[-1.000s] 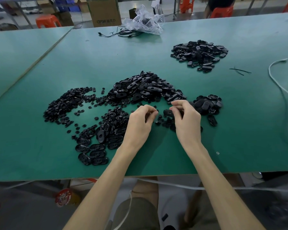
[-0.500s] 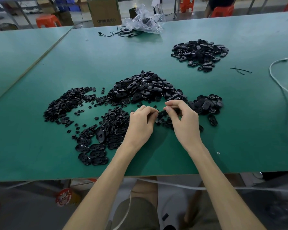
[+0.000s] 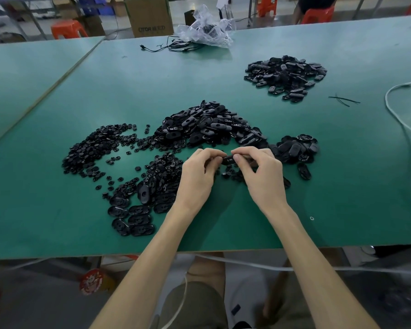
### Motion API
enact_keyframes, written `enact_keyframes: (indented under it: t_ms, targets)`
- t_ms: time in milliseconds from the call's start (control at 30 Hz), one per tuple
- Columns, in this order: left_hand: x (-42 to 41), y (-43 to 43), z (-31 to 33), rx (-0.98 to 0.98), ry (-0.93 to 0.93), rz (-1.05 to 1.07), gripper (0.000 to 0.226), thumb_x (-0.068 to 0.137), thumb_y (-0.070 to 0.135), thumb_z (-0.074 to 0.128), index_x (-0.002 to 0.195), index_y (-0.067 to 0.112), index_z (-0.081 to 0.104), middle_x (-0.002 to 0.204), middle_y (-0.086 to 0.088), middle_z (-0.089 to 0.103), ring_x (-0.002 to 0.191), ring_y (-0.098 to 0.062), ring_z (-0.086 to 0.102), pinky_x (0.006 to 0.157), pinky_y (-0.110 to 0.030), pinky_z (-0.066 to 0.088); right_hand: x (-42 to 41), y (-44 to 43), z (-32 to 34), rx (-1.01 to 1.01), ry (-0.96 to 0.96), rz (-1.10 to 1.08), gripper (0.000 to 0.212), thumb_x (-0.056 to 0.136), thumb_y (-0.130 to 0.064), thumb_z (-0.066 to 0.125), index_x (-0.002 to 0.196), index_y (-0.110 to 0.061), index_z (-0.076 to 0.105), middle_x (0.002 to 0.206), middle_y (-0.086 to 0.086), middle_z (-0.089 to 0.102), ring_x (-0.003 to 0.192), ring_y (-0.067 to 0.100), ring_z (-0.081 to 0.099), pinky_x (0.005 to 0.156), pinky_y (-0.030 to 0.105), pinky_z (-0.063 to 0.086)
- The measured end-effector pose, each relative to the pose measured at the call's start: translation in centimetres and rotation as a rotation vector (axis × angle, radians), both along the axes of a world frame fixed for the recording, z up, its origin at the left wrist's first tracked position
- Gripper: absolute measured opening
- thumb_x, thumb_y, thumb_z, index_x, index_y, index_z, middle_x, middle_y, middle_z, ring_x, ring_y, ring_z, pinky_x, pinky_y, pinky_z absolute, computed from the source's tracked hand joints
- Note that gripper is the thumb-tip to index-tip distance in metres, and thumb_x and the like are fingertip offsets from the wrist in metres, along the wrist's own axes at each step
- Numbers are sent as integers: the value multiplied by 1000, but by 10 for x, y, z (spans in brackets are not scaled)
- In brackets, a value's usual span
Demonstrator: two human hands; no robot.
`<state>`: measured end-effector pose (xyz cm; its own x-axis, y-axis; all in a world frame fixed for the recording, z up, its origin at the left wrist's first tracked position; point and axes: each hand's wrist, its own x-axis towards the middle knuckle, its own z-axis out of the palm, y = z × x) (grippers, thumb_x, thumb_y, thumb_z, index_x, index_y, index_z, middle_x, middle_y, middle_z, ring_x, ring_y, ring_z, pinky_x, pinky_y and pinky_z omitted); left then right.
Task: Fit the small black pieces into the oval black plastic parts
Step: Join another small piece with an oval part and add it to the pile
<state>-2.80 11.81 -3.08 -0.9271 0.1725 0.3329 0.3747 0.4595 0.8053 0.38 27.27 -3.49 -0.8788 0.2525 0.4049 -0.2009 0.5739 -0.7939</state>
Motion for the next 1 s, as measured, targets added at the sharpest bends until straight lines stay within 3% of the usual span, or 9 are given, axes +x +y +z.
enact_keyframes:
  t_ms: [133,300,700,833,1000]
  targets:
    - [-1,-2,1,129,-53,55,12,101,10,66,102,18,75,82,10,70,76,-1,65,73,-11,48,-2,4,-1,-115,-11,-45,10,99,-24,71,106,-27,79,94,-13,73,89,3,69,85,25,56]
    - [0,-3,3,161,-62,38,13,100,8,67,99,18,75,82,8,72,78,-5,68,75,-12,49,-2,2,-2,-90,-6,-37,10,100,-24,71,106,-23,78,93,-13,76,88,3,69,82,24,56]
    - [1,-3,3,172,-60,22,25,103,1,58,100,21,73,101,1,70,83,-5,66,73,-16,52,-1,2,-2,-152,19,-8,11,99,-17,71,104,-24,77,92,-18,75,89,0,71,81,14,54]
    - [2,-3,4,193,-71,14,20,102,0,59,106,14,74,106,-2,72,87,-8,72,77,-19,55,0,2,-2,-156,29,-16,11,98,-16,72,103,-25,76,90,-19,74,88,0,71,79,11,52]
    - [2,-2,4,195,-54,13,19,102,-3,59,106,10,72,110,-6,68,88,-8,74,79,-20,57,-1,2,-2,-151,22,-8,10,98,-17,72,103,-24,76,90,-18,74,88,2,71,80,17,56]
